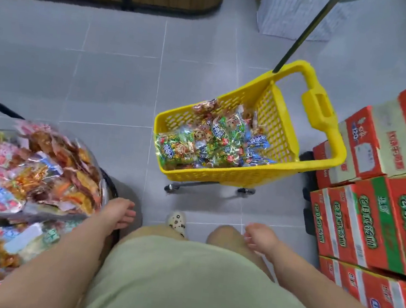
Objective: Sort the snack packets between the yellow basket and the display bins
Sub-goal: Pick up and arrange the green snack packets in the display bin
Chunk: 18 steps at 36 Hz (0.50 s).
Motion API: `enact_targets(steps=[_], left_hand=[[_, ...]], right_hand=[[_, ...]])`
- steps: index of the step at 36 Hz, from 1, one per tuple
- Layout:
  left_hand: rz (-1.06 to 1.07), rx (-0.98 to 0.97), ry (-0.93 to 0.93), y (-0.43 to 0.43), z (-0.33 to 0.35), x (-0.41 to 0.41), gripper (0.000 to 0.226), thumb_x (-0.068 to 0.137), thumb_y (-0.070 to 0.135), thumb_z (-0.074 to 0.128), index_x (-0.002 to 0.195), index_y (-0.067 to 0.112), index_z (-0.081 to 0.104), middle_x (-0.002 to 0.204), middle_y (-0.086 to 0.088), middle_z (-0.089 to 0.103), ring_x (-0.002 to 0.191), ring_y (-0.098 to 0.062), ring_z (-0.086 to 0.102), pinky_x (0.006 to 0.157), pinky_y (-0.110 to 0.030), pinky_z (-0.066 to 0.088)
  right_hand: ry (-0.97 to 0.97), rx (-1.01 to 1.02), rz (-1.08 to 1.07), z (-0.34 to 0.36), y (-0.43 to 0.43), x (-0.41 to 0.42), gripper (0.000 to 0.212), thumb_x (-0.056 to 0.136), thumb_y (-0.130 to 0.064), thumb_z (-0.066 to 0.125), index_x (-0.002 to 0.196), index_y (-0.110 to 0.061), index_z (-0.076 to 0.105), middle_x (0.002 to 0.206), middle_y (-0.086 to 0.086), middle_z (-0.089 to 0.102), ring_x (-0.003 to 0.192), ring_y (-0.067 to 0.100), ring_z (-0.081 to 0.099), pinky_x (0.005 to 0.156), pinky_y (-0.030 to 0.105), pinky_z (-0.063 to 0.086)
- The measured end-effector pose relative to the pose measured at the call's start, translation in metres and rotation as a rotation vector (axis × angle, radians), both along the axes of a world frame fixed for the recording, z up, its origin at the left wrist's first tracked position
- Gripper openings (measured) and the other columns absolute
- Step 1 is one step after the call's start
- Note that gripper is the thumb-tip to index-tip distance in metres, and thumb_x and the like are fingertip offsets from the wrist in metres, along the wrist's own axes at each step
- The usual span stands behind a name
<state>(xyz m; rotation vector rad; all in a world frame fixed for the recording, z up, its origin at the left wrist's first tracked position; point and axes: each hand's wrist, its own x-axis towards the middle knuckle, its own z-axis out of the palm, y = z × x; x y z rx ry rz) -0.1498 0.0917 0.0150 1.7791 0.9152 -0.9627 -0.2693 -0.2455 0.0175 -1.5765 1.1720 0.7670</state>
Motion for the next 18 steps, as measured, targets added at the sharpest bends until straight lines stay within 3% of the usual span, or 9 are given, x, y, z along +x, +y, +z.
enact_targets(steps=[3, 9, 12, 15, 18], left_hand=[[-0.079, 0.023, -0.011, 0.0, 0.003, 0.034, 0.01, 0.097, 0.016, 0.047, 0.103, 0.01, 0.053, 0.08, -0.007, 0.058, 0.067, -0.019, 0.053, 0.061, -0.027, 0.039], [-0.083, -0.029, 0.027, -0.01, -0.001, 0.071, 0.018, 0.099, 0.019, 0.045, 0.112, 0.009, 0.053, 0.1, -0.013, 0.062, 0.09, -0.027, 0.058, 0.08, -0.032, 0.045], [-0.078, -0.028, 0.077, -0.019, -0.008, 0.076, 0.02, 0.099, 0.019, 0.045, 0.113, 0.009, 0.053, 0.104, -0.014, 0.061, 0.09, -0.027, 0.057, 0.085, -0.035, 0.045], [-0.066, -0.019, 0.104, -0.029, -0.014, 0.081, 0.015, 0.098, 0.016, 0.044, 0.106, 0.008, 0.054, 0.09, -0.012, 0.06, 0.069, -0.022, 0.053, 0.062, -0.026, 0.042], [-0.043, 0.014, 0.1, -0.035, -0.017, 0.089, 0.02, 0.098, 0.01, 0.045, 0.079, 0.008, 0.053, 0.07, -0.01, 0.055, 0.046, -0.016, 0.049, 0.038, -0.016, 0.031]], right_hand=[[-0.066, -0.006, -0.054, 0.003, 0.007, 0.035, 0.026, 0.095, -0.007, 0.044, 0.07, -0.013, 0.045, 0.065, 0.008, 0.041, 0.052, 0.015, 0.037, 0.039, 0.016, 0.029], [-0.036, 0.027, 0.021, 0.01, 0.008, 0.106, 0.022, 0.097, -0.014, 0.041, 0.076, -0.014, 0.049, 0.074, 0.005, 0.05, 0.062, 0.014, 0.047, 0.057, 0.025, 0.035], [-0.055, 0.022, 0.041, 0.01, 0.006, 0.144, 0.013, 0.097, -0.018, 0.044, 0.087, -0.013, 0.052, 0.076, 0.003, 0.053, 0.065, 0.013, 0.049, 0.059, 0.025, 0.038], [-0.053, 0.038, 0.091, 0.01, 0.007, 0.184, 0.016, 0.096, -0.018, 0.044, 0.082, -0.015, 0.052, 0.078, 0.003, 0.055, 0.066, 0.013, 0.05, 0.061, 0.024, 0.04], [-0.045, 0.059, 0.182, 0.009, 0.01, 0.222, 0.014, 0.096, -0.018, 0.044, 0.085, -0.014, 0.052, 0.077, 0.001, 0.054, 0.063, 0.011, 0.05, 0.061, 0.025, 0.041]])
